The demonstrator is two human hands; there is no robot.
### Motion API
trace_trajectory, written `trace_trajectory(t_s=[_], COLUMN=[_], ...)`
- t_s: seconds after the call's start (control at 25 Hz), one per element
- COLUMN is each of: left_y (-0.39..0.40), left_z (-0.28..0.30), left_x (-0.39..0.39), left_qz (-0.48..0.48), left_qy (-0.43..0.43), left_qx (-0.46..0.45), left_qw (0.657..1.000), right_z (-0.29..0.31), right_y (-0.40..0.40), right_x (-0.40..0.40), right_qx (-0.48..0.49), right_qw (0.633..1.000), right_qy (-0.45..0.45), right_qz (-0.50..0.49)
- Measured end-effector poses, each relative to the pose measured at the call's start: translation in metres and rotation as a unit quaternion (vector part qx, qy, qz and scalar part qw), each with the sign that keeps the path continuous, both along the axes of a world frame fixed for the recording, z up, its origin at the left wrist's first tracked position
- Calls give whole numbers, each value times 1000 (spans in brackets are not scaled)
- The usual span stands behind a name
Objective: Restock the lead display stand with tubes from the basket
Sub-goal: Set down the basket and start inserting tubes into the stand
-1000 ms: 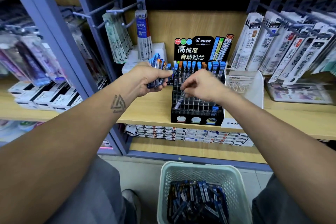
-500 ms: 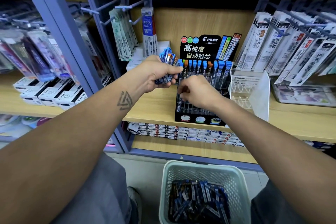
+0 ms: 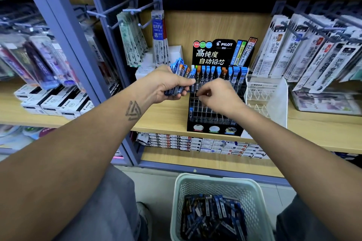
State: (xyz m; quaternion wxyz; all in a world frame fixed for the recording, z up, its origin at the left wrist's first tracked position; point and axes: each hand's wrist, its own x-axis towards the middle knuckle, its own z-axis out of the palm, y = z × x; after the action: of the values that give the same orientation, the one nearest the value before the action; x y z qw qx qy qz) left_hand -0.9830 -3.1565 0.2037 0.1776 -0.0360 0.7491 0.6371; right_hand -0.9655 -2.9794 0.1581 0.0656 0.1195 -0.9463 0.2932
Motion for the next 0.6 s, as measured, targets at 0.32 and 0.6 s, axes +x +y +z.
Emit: trace_trajectory(t_s=[0.32,0.6], left_y=[12,12], left_z=[-5,-7], left_x=[6,7], left_qz=[-57,-82], left_qy=[0,-14], left_qx=[10,6], left_qw=[998,996], right_z=[20,19], right_y=[9,26], right_x=[11,2], right_qx=[-492,-486], right_qw=[849,857], right_qy=[-192,-168], right_qz=[-3,-25])
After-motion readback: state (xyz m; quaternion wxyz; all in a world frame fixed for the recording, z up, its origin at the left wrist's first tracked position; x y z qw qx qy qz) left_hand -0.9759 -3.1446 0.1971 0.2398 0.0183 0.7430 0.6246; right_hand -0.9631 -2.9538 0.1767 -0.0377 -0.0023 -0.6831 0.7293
